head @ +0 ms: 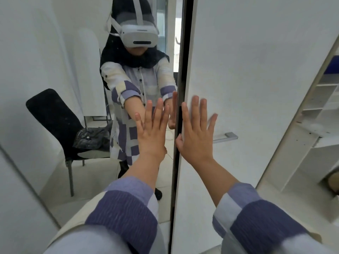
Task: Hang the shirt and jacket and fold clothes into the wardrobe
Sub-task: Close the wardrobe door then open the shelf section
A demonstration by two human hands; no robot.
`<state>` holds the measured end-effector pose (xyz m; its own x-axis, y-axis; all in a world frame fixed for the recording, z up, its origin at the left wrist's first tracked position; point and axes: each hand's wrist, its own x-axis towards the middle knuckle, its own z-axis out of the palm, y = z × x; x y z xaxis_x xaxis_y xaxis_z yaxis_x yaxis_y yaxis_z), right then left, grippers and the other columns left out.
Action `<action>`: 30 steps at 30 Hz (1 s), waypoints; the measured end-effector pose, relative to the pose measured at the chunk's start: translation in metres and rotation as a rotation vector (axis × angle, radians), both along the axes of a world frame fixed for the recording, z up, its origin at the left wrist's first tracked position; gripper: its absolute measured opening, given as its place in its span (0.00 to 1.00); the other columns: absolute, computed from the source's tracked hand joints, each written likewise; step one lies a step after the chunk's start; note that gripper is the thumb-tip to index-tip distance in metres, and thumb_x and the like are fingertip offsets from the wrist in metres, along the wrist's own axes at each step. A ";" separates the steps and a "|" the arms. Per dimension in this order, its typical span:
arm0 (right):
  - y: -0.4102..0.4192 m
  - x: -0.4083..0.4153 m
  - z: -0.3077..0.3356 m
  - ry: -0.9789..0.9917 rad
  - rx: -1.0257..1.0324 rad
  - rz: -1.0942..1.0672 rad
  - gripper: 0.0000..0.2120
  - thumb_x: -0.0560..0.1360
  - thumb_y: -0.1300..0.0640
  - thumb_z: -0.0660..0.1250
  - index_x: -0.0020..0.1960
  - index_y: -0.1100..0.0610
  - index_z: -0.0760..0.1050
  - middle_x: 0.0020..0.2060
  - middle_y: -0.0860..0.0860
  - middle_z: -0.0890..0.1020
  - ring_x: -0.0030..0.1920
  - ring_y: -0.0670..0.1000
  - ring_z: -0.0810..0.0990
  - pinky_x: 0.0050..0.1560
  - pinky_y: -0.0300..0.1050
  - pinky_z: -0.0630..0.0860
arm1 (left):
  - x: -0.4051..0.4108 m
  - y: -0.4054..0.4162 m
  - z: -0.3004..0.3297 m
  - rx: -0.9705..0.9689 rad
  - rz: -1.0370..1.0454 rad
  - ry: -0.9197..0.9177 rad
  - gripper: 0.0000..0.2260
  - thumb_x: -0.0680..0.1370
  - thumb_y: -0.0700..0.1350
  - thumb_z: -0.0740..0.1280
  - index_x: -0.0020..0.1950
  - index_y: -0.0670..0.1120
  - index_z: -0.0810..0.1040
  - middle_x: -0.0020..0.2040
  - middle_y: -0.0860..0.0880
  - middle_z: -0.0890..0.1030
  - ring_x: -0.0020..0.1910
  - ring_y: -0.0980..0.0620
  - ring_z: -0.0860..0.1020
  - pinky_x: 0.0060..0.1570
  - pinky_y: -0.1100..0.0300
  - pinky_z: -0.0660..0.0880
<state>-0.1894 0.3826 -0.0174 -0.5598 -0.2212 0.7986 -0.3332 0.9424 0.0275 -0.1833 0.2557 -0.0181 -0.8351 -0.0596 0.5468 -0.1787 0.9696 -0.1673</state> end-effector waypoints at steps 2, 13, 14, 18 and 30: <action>0.000 0.011 -0.002 -0.011 -0.022 -0.024 0.48 0.65 0.61 0.64 0.78 0.54 0.41 0.77 0.57 0.43 0.77 0.60 0.40 0.70 0.72 0.51 | 0.001 -0.001 0.000 -0.022 0.000 -0.004 0.62 0.65 0.61 0.74 0.73 0.45 0.26 0.70 0.43 0.22 0.70 0.40 0.26 0.68 0.37 0.33; 0.017 0.072 -0.005 -0.010 -0.075 -0.199 0.52 0.67 0.60 0.68 0.77 0.54 0.35 0.77 0.57 0.43 0.77 0.58 0.42 0.73 0.65 0.50 | -0.002 -0.012 0.001 -0.020 -0.097 -0.048 0.66 0.62 0.61 0.77 0.72 0.45 0.24 0.71 0.42 0.22 0.68 0.38 0.22 0.69 0.37 0.36; 0.018 0.079 -0.005 -0.015 -0.080 -0.228 0.51 0.67 0.60 0.68 0.77 0.55 0.36 0.77 0.57 0.43 0.77 0.58 0.42 0.73 0.65 0.50 | 0.000 -0.012 0.002 -0.015 -0.103 -0.054 0.66 0.62 0.61 0.77 0.72 0.44 0.24 0.71 0.42 0.22 0.67 0.38 0.21 0.69 0.37 0.36; 0.034 0.112 -0.006 -0.040 -0.069 -0.331 0.50 0.68 0.58 0.68 0.78 0.56 0.38 0.77 0.57 0.45 0.78 0.57 0.44 0.73 0.65 0.52 | 0.009 0.000 0.005 0.074 -0.213 -0.044 0.62 0.65 0.63 0.74 0.73 0.44 0.26 0.71 0.41 0.23 0.69 0.37 0.24 0.68 0.35 0.34; 0.096 0.196 0.059 0.110 0.315 -0.677 0.33 0.74 0.55 0.58 0.77 0.59 0.55 0.77 0.58 0.52 0.77 0.57 0.46 0.73 0.67 0.41 | 0.082 0.182 -0.001 0.196 -1.108 -0.285 0.38 0.79 0.56 0.56 0.74 0.49 0.29 0.77 0.47 0.34 0.75 0.45 0.33 0.71 0.37 0.36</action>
